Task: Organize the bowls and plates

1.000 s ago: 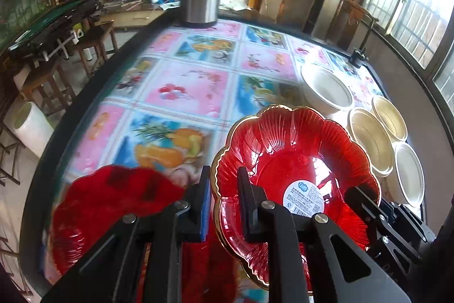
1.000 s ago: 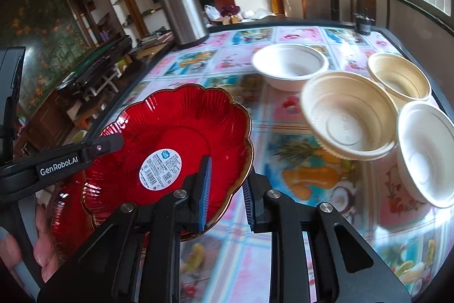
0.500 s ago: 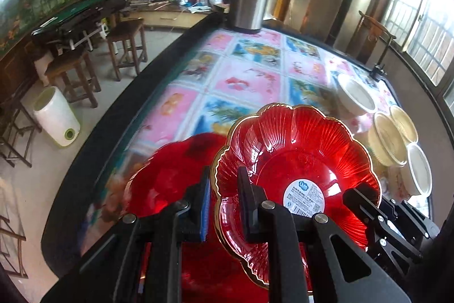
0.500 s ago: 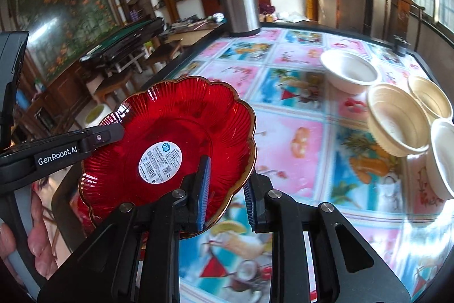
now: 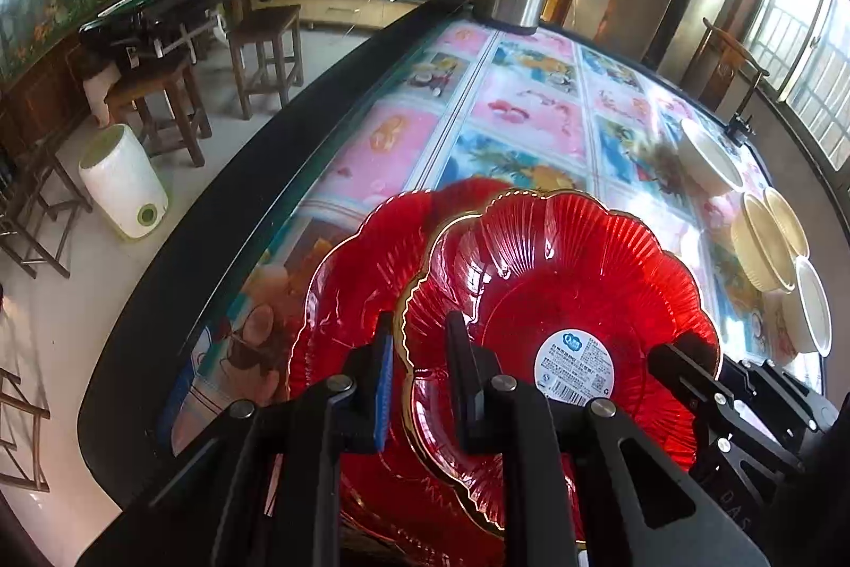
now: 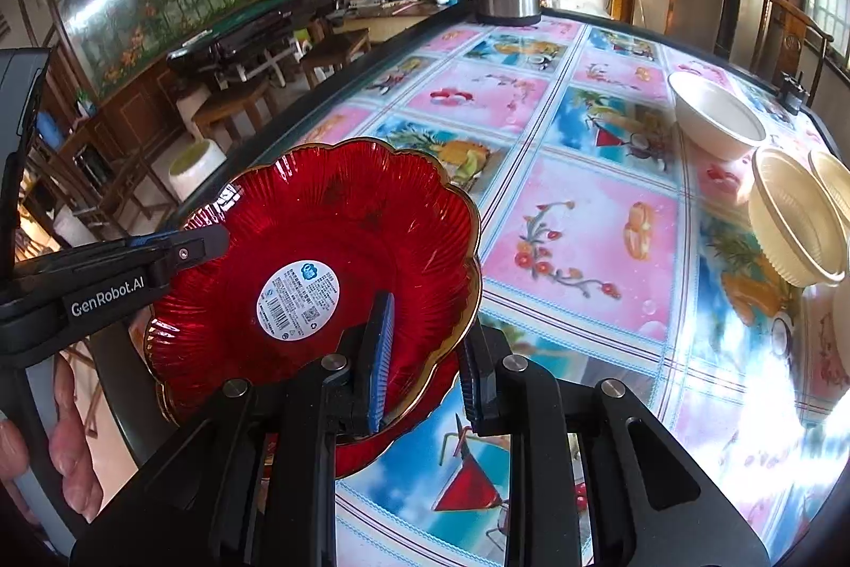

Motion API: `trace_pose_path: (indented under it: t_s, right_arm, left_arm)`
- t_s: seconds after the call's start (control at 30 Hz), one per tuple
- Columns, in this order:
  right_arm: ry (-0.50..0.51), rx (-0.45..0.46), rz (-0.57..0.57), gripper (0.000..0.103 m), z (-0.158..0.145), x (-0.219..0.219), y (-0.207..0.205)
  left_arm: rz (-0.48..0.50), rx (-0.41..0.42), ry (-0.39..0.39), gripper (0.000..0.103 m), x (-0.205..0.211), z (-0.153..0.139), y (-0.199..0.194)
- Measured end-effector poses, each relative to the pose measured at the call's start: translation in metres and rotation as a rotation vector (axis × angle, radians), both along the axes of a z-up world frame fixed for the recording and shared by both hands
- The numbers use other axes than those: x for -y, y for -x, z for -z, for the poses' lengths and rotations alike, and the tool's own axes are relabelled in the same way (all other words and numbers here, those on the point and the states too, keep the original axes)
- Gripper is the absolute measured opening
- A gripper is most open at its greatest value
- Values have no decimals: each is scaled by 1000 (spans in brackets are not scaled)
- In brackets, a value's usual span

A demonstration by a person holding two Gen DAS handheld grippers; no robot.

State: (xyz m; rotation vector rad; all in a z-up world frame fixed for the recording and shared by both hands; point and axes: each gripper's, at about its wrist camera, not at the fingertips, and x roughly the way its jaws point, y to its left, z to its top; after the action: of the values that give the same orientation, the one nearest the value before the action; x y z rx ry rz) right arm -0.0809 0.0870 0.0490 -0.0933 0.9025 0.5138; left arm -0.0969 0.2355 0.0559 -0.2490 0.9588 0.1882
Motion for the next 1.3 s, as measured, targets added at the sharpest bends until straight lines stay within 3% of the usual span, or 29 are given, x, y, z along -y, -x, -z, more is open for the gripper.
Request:
trace_pose_path:
  t_s: [0.57,0.87,1.23,1.3]
  right_arm:
    - [82,-49,-50,24,15,-26,-7]
    - [93,-78,-60,27,15,-28,-11]
    - [130,-114,-90,33,9,-31,-6]
    - [156,-101,-92,44,7,-33,-4]
  left_arm:
    - [-21,-49,-6,19,-17,23,3]
    - [-20,-33,-18,20,-16,23,3]
    - [-22,-14,-42,23,-16,21,2]
    - [-24,-9,-45,26,-16,20,2]
